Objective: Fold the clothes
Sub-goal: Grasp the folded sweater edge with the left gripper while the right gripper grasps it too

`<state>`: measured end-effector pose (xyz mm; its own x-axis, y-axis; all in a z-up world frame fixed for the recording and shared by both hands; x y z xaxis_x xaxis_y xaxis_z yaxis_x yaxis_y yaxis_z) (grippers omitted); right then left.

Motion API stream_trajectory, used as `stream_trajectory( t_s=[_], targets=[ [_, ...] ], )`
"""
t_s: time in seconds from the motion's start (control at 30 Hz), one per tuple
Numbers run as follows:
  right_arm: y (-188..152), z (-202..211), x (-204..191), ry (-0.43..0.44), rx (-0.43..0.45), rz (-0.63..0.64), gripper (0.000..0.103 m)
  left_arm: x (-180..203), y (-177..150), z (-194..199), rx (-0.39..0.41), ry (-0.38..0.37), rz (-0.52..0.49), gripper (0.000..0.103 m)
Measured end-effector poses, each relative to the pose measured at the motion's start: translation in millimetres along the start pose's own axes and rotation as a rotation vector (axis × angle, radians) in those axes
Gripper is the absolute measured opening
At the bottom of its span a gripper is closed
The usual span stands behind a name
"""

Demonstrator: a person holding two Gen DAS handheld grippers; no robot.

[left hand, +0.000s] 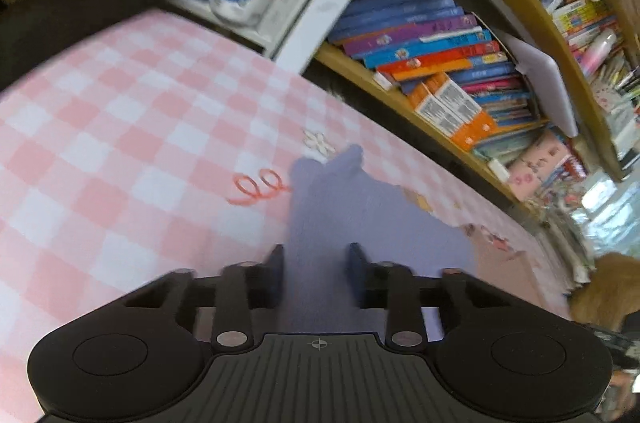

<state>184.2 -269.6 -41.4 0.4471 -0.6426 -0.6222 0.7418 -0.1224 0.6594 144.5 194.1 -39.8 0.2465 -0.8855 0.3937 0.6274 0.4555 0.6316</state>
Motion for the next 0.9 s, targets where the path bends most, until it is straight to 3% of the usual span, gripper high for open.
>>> stream_trajectory(
  t_s=[0.17,0.27,0.47,0.9],
  targets=[
    [-5.0,-4.8,-11.2,0.026,-0.016,0.013,0.023,4.1,-10.4,5.4,-0.015,-0.053,0.017,0.020],
    [-9.6,-0.3,-23.8,0.057,-0.022,0.049,0.019,2.9,-8.5,27.5,0.049,-0.114,0.013,0.016],
    [-15.6,-2.9,-34.2,0.067,-0.039,0.075,0.019,-12.7,-9.3,21.5,0.010,-0.065,0.026,0.015],
    [-27.2,-42.8,-77.3,0.100,-0.104,0.209,0.020,-56.4,5.3,40.1,0.053,0.038,0.055,0.016]
  ],
)
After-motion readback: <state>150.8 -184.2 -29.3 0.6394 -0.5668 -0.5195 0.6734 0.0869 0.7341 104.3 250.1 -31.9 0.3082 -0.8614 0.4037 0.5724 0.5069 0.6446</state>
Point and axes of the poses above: each gripper's, at about its wrist camera, not at the fingertips, and z roughly against the way its jaws point, x to its right, y to its top, the point moved 4 cm from there along -z, roughly the way its jaws point, and after that the axes turned 14 degrees about y, right-handed, at the moved point
